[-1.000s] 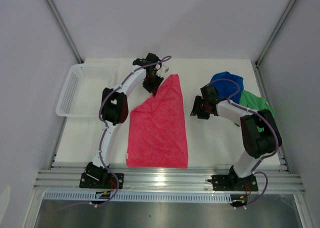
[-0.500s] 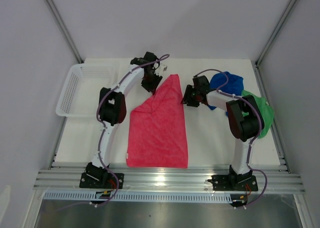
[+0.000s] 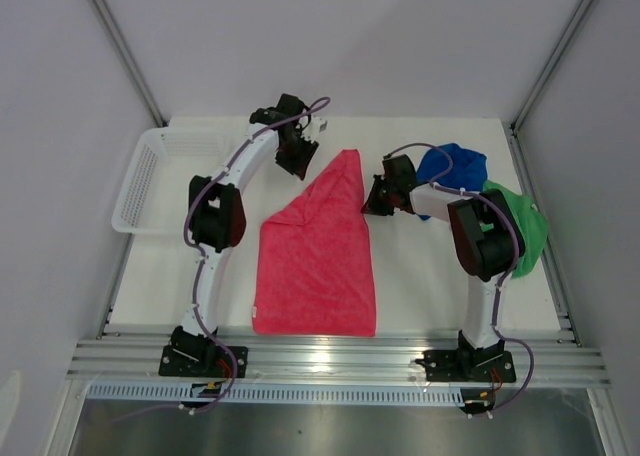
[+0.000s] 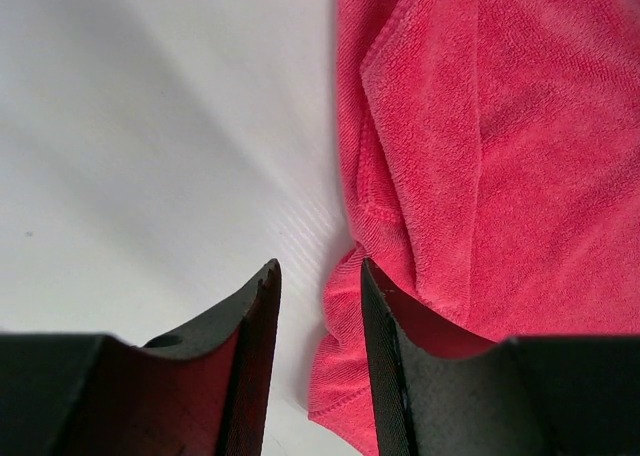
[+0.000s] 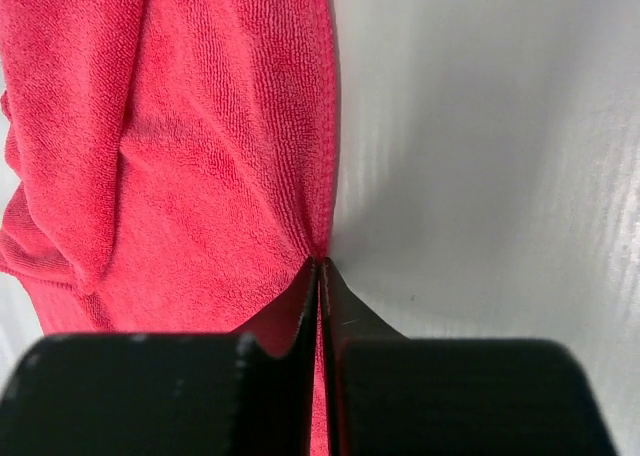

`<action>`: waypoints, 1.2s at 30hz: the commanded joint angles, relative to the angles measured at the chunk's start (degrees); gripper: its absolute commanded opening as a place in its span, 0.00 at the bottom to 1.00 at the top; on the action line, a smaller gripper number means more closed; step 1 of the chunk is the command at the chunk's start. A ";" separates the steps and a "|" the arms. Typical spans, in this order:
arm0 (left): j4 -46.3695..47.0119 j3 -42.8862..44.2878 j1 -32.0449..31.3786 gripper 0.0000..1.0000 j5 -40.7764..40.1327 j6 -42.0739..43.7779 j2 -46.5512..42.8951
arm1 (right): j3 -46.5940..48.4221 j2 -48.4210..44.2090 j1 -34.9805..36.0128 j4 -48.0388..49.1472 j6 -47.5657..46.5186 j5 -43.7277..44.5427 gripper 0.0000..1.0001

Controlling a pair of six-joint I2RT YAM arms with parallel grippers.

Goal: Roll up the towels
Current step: Flatten the towel

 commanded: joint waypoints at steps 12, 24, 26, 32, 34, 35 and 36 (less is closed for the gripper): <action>-0.37 -3.66 1.90 0.41 1.38 1.61 -7.00 | -4.80 -2.78 -7.58 -9.29 -4.62 4.76 0.00; -0.12 -20.32 4.89 0.42 6.12 1.18 -14.55 | 10.04 -6.82 -7.16 -21.32 -11.57 21.59 0.43; 1.20 -23.95 5.24 0.42 6.82 1.44 -17.70 | 13.90 -6.66 -4.26 -22.21 -12.45 26.45 0.45; 6.65 -38.97 5.50 0.45 6.83 2.23 -24.05 | 35.34 7.12 6.30 -26.07 -12.99 30.43 0.37; 7.97 -40.75 5.59 0.45 6.56 2.14 -25.19 | 42.38 12.65 8.23 -27.22 -12.45 31.21 0.34; 8.15 -42.67 5.59 0.45 6.56 2.23 -25.46 | 43.79 14.07 8.67 -26.79 -12.45 31.22 0.34; 8.41 -43.39 5.68 0.45 6.56 2.23 -25.63 | 45.11 15.22 9.20 -25.65 -12.28 31.13 0.33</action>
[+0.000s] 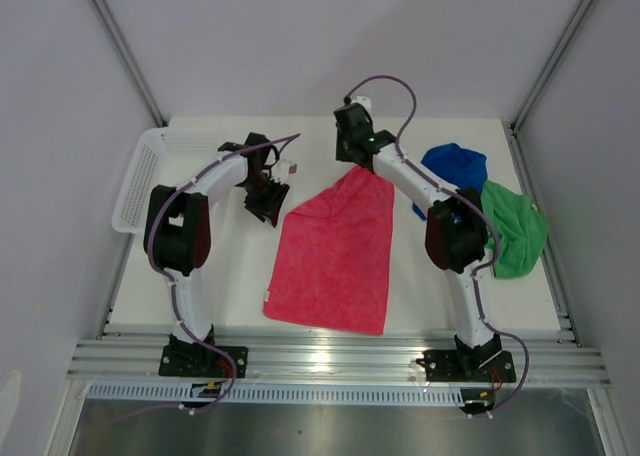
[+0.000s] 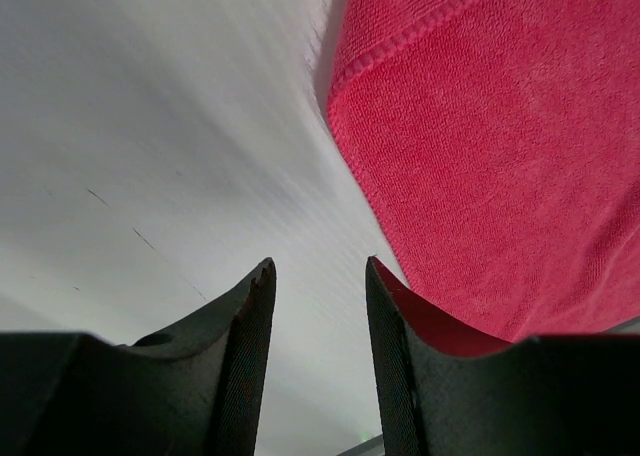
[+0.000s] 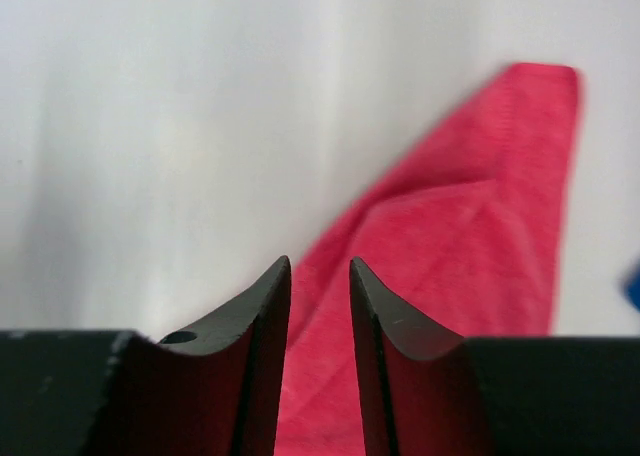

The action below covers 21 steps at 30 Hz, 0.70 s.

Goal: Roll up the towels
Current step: Flatten the towel

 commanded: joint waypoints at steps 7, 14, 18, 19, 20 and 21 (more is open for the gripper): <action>5.28 -4.72 0.96 0.45 1.62 1.16 -3.56 | 12.64 15.03 2.09 -3.85 0.14 1.72 0.29; 5.72 -4.55 0.96 0.46 2.06 1.07 -3.03 | 10.98 16.97 2.44 -4.29 0.93 2.16 0.26; 5.54 -4.46 1.05 0.46 2.15 1.25 -2.68 | 8.09 15.31 2.61 -3.86 1.20 2.43 0.25; 5.54 -4.54 1.05 0.46 2.06 1.25 -2.51 | 7.56 14.78 2.70 -3.68 1.37 2.43 0.25; 5.54 -4.55 0.96 0.46 2.06 1.33 -2.50 | 7.03 14.25 2.79 -3.33 1.37 2.43 0.25; 5.63 -4.37 1.05 0.46 2.06 1.42 -2.42 | 6.33 13.20 3.14 -2.98 1.28 2.43 0.25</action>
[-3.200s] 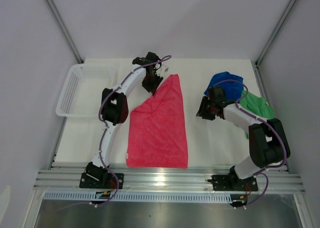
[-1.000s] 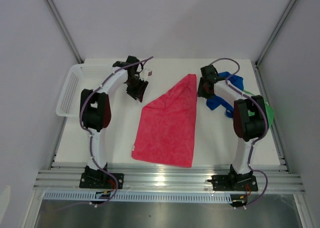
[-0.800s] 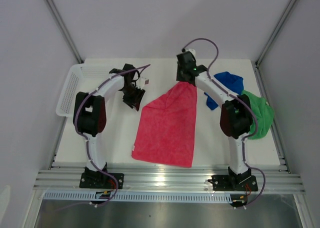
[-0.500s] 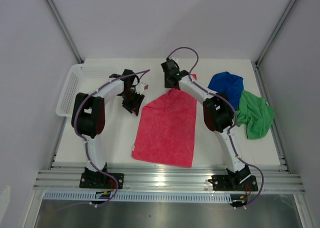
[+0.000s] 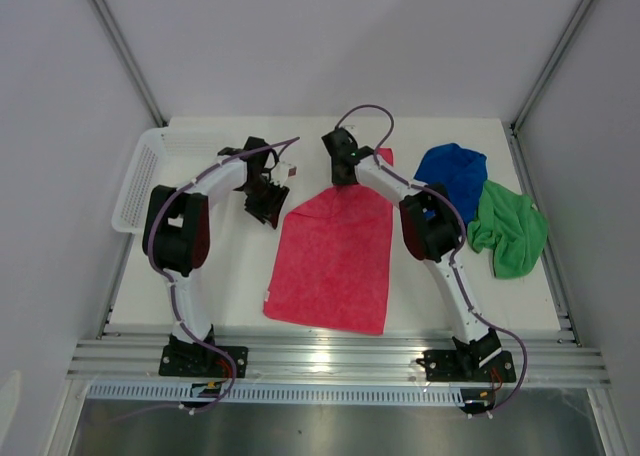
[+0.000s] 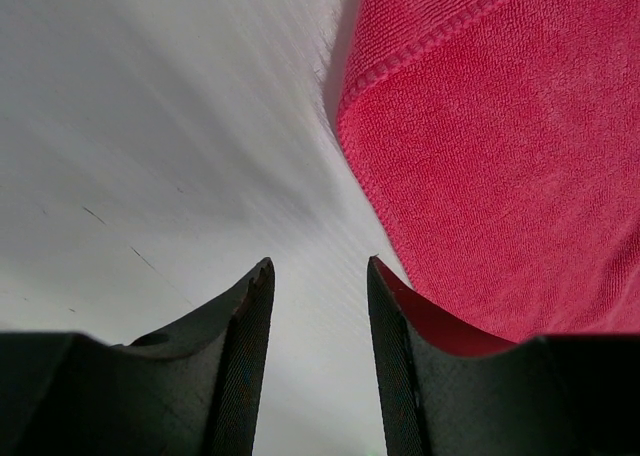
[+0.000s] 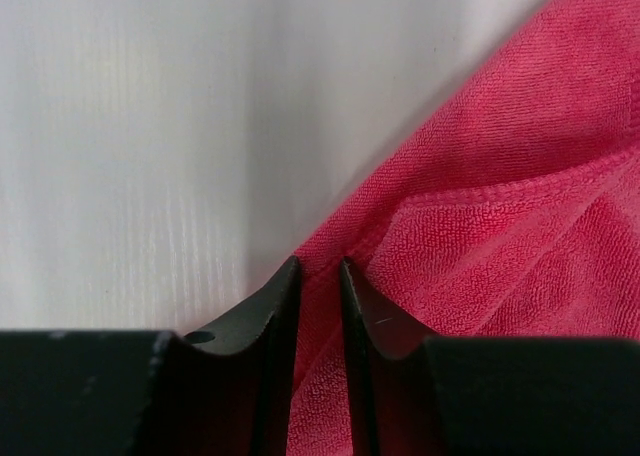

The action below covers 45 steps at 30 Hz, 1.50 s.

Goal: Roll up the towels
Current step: Flatten the towel

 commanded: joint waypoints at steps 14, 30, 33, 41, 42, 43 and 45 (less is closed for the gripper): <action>0.89 0.46 0.70 0.46 1.69 0.99 -1.06 | -3.20 -5.70 2.43 -0.35 1.73 3.16 0.28; 0.89 0.02 0.79 0.46 2.22 1.25 -0.79 | -2.50 -3.94 2.34 -0.97 2.34 5.01 0.15; 0.89 0.02 0.79 0.46 2.22 1.25 -0.71 | -2.23 -3.59 2.25 -1.41 2.25 4.65 0.12; 0.80 -0.24 0.97 0.46 2.13 1.34 -0.62 | -2.05 -4.90 2.25 -0.88 2.69 4.48 0.00; 0.89 -0.24 0.97 0.46 2.22 1.34 -0.71 | -2.05 -5.34 2.25 -0.53 2.87 4.39 0.00; 0.89 -0.50 0.97 0.46 2.31 1.25 -0.62 | -2.05 -6.05 2.25 0.51 3.22 4.13 0.00; 0.80 -0.94 0.88 0.46 2.39 1.25 -0.71 | -2.05 -8.15 2.25 3.49 3.92 2.82 0.00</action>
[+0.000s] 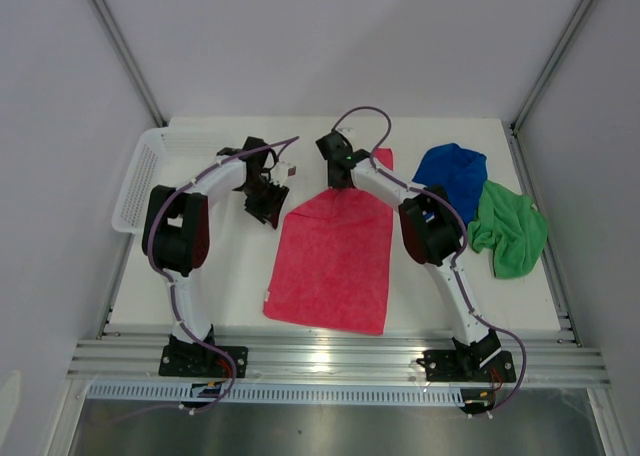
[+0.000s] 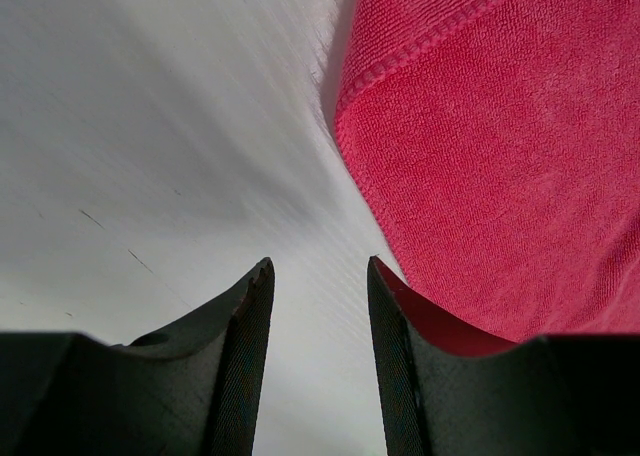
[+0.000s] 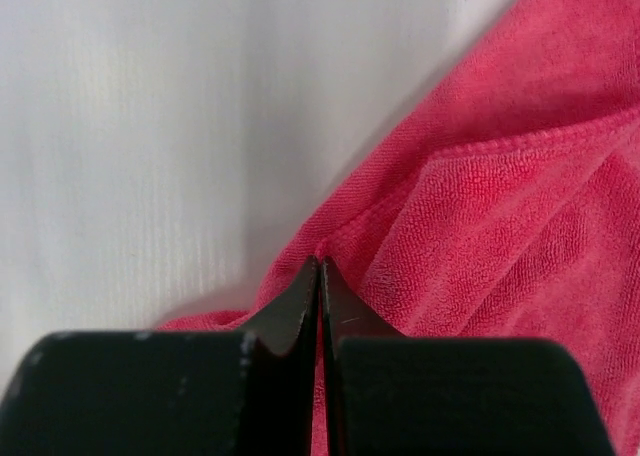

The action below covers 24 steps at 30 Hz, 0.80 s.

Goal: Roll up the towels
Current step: Flatten the towel

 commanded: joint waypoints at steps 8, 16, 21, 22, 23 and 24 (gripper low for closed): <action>1.44 -2.87 1.03 0.46 1.85 0.92 -1.67 | 1.95 -5.28 0.02 17.93 5.99 -6.71 0.00; 1.88 -3.93 2.18 0.46 1.32 1.36 -2.29 | 7.83 2.19 -1.91 25.49 14.43 -11.89 0.00; 2.14 -4.37 2.88 0.46 1.50 1.27 -2.02 | 11.78 7.55 -1.91 34.79 21.71 -13.48 0.00; 2.23 -4.20 2.88 0.46 1.59 1.27 -1.94 | 12.92 8.60 -1.82 35.43 22.52 -13.31 0.00; 2.23 -4.37 3.05 0.46 1.67 1.27 -1.94 | 15.89 11.13 -1.82 35.78 23.13 -13.13 0.00; 2.14 -4.37 3.05 0.46 1.67 1.27 -1.76 | 17.66 12.38 -1.74 35.96 23.84 -12.61 0.00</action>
